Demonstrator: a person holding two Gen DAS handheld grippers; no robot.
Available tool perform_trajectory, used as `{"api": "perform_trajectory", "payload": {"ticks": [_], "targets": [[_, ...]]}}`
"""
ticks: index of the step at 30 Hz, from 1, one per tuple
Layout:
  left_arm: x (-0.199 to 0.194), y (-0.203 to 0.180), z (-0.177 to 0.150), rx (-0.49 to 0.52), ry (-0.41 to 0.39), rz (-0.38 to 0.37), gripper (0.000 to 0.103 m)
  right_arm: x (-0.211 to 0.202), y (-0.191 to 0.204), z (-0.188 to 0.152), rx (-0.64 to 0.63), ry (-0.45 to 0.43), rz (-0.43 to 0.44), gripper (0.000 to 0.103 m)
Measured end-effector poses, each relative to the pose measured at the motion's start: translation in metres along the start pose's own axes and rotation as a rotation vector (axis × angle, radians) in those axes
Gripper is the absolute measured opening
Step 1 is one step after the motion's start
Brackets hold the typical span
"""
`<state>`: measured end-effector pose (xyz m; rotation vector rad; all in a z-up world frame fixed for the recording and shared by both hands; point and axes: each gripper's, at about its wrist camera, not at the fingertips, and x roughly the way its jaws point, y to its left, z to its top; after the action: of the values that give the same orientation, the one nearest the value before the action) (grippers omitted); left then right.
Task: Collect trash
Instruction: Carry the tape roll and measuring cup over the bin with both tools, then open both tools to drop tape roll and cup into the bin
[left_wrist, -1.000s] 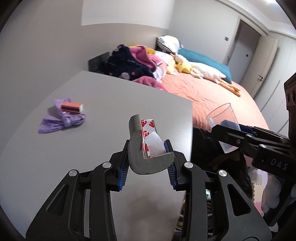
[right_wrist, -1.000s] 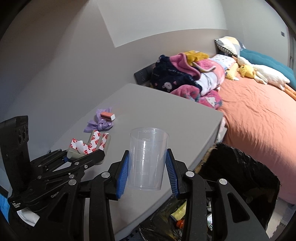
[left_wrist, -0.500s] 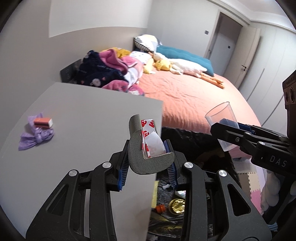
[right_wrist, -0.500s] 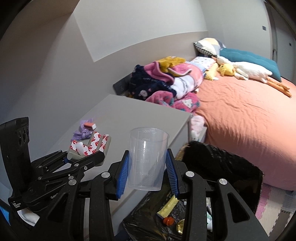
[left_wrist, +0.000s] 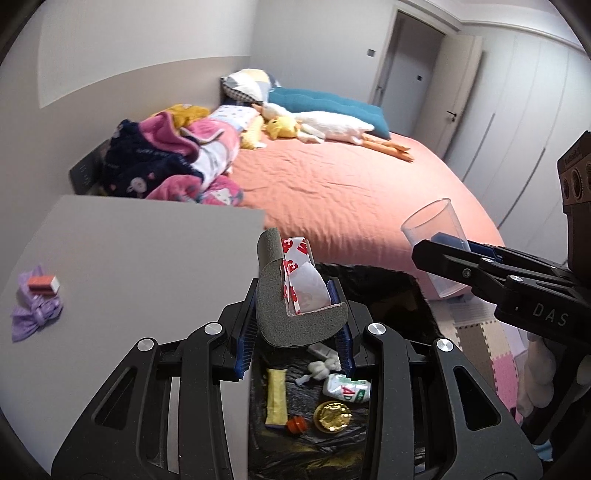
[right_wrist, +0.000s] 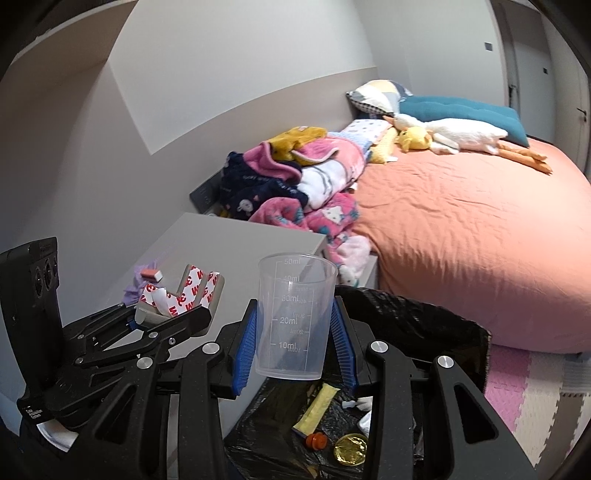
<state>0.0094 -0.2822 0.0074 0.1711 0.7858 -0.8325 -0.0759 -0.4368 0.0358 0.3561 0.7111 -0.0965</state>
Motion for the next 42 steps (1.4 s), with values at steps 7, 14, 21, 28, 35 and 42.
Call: {"api": "perform_trajectory", "payload": {"ticks": [7,14,21,28,35,42], "targets": [[0.008,-0.019,0.008,0.036,0.012,-0.043,0.035,-0.014,-0.021,-0.001,0.044,-0.024,-0.035,0.04],[0.017,-0.037,0.011,0.07,0.026,-0.091,0.035,-0.026,-0.04,-0.006,0.077,-0.032,-0.074,0.04],[0.023,-0.052,0.012,0.098,0.035,-0.126,0.036,-0.035,-0.055,-0.011,0.108,-0.038,-0.104,0.04],[0.032,-0.056,0.012,0.107,0.06,-0.14,0.036,-0.036,-0.064,-0.016,0.133,-0.035,-0.125,0.04],[0.034,-0.057,0.013,0.111,0.063,-0.14,0.036,-0.035,-0.065,-0.014,0.136,-0.038,-0.127,0.04],[0.037,-0.05,0.011,0.058,0.111,-0.144,0.084,-0.043,-0.071,-0.01,0.188,-0.06,-0.127,0.075]]}}
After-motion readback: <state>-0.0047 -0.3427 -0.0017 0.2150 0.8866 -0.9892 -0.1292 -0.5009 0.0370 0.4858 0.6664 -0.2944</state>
